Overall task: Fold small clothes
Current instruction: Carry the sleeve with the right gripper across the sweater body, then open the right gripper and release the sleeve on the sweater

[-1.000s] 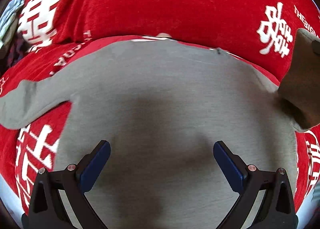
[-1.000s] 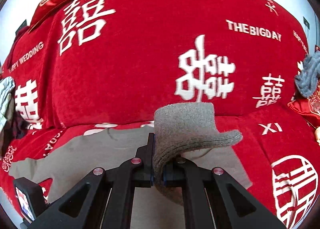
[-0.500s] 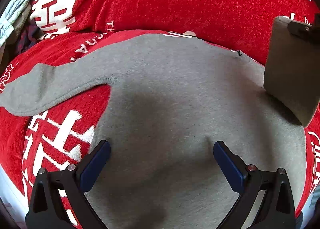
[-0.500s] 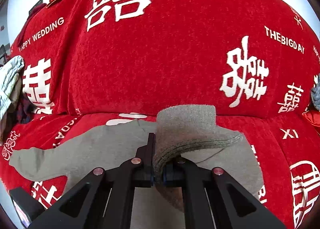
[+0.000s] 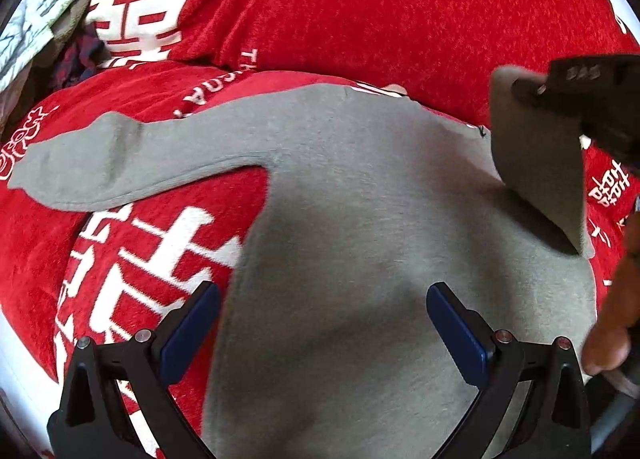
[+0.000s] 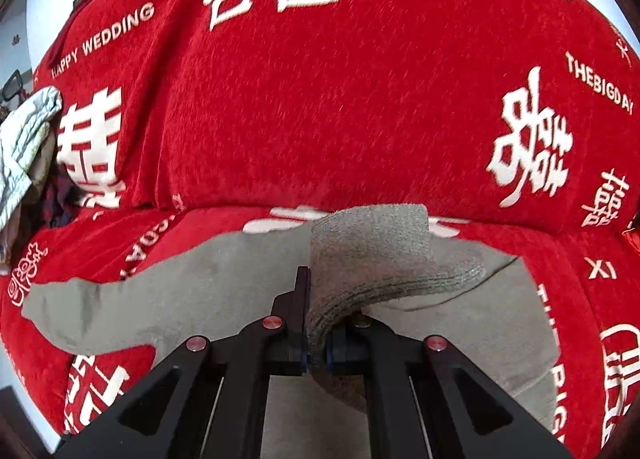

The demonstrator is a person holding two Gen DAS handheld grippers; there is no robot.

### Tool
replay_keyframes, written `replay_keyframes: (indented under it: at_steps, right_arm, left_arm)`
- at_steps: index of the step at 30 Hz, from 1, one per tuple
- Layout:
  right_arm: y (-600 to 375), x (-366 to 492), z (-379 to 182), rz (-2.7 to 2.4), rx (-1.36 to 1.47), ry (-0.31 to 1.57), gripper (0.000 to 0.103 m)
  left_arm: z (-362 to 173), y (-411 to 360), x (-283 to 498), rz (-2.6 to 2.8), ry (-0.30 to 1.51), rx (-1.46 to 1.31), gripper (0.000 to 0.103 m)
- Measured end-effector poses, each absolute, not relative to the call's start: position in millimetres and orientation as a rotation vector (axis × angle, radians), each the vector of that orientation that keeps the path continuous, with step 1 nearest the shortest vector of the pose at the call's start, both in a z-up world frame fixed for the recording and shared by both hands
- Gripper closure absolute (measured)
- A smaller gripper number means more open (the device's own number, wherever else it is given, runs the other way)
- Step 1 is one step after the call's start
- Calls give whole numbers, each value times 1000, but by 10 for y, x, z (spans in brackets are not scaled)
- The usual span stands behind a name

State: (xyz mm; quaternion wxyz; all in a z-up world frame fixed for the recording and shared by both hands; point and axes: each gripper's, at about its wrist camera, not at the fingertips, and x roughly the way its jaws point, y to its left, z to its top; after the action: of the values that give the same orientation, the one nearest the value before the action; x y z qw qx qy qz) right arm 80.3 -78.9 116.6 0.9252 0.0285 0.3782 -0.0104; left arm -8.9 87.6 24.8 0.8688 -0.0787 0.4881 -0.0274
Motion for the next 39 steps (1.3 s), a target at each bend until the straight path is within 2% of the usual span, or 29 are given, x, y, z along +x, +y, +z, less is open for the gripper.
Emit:
replay_keyframes:
  at_steps: [11,22,26,30,33,35,37,39]
  right_arm:
    - [-555,1146,830,-67,121,839,97]
    - [-246,1103,372,3,24,932,97]
    - [-217,1060,286,64,35,974,91]
    - [-206,969,270,147,34,999,91]
    - [-278,857,338,227,64,1002,73]
    - [-407,739,449,235,73,956,48]
    - [-653,634,577,205,96,899,39]
    - [-957,606,634,147,119,880,39]
  left_arm:
    - [200,1185,-145,-29,1030,-235,0]
    - [179,1270,-202,-30,1032,-274,0]
    - [207,1291,-220,-29,1022,-280,0]
    - [256,1302,-236,-27,1015,-289,0]
    - [357,1316,-237,-28,994,-292,0]
    - [426,1322,-233,-30,979,-292,0]
    - [510,1276,-157,-35,971,-281,0]
    - [564,1170,-52,-46,978,-262,0]
